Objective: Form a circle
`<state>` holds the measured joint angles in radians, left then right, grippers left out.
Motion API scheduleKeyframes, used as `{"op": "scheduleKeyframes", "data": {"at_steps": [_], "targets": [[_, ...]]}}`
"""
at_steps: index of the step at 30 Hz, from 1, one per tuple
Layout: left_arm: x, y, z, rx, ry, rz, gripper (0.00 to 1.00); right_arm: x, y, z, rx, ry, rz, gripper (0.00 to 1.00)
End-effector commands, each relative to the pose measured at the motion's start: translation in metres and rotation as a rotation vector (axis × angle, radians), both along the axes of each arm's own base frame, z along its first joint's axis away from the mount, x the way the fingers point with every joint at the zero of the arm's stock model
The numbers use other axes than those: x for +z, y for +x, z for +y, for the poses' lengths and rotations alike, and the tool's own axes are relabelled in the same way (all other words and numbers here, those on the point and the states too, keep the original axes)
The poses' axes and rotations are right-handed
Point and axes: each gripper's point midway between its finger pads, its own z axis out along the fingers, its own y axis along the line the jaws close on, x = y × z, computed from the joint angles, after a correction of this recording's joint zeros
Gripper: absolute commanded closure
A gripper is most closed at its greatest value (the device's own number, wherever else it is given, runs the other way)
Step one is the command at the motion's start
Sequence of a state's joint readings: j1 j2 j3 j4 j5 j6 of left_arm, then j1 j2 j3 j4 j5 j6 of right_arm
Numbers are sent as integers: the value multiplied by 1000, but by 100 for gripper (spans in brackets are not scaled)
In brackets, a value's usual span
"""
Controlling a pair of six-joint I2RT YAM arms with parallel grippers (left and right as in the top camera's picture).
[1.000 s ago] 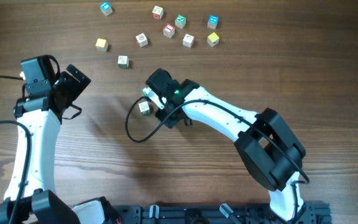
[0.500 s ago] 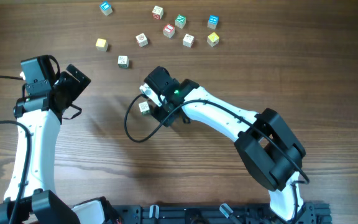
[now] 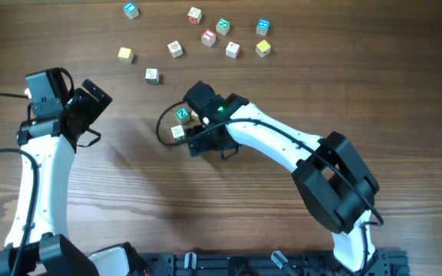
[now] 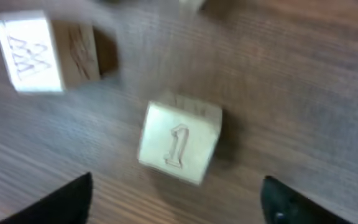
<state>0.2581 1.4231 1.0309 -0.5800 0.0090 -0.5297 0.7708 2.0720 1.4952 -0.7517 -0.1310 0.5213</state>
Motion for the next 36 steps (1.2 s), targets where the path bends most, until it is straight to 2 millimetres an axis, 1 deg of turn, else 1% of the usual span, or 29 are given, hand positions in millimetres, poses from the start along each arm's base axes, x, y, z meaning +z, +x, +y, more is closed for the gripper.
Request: {"op": "scheduleKeyframes", "data": {"at_steps": [1,2,4,5,6,7,9,10,11,12,13,14,15,17,18,19,21,22,23,24,26,28,29,30,31,33,35,36], "targets": [[2,1,2,8,-2,-6,0,3,8,11,-24,46,-10,1],[2,1,2,8,-2,-7,0,7,9,10,-17,40,-21,5],[2,1,2,8,-2,-7,0,9,16,7,-66,23,-41,19],[2,1,2,8,-2,-7,0,12,19,8,-69,27,-56,23],[2,1,2,8,-2,-7,0,17,24,9,-70,22,-76,24],[2,1,2,8,-2,-7,0,27,32,6,-82,-3,-105,25],[2,1,2,8,-2,-7,0,46,40,5,-92,-23,-138,24],[2,1,2,8,-2,-6,0,56,46,8,-92,-11,-154,23],[2,1,2,8,-2,-7,0,72,54,12,-109,13,-173,24],[2,1,2,8,-2,-7,0,80,59,13,-115,26,-181,27],[2,1,2,8,-2,-7,0,93,66,12,-148,41,-188,30],[2,1,2,8,-2,-7,0,103,72,10,-173,57,-196,31],[2,1,2,8,-2,-7,0,114,82,8,-200,76,-214,34],[2,1,2,8,-2,-7,0,121,97,8,-226,107,-256,39],[2,1,2,8,-2,-7,0,122,107,6,-244,103,-292,45],[2,1,2,8,-2,-7,0,122,118,3,-265,84,-345,53],[2,1,2,8,-2,-7,0,117,129,8,-276,94,-387,70],[2,1,2,8,-2,-7,0,114,133,15,-272,125,-392,90],[2,1,2,8,-2,-7,0,110,135,20,-268,143,-392,96],[2,1,2,8,-2,-7,0,106,139,27,-261,170,-393,96],[2,1,2,8,-2,-7,0,95,145,34,-257,185,-398,96],[2,1,2,8,-2,-7,0,75,148,39,-252,177,-382,96],[2,1,2,8,-2,-7,0,58,149,41,-248,165,-364,96],[2,1,2,8,-2,-7,0,49,149,42,-247,158,-358,96],[2,1,2,8,-2,-7,0,35,150,43,-246,148,-347,96],[2,1,2,8,-2,-7,0,18,149,42,-242,129,-325,96],[2,1,2,8,-2,-7,0,3,147,41,-223,107,-310,96],[2,1,2,8,-2,-7,0,-1,146,40,-203,94,-311,96]]}}
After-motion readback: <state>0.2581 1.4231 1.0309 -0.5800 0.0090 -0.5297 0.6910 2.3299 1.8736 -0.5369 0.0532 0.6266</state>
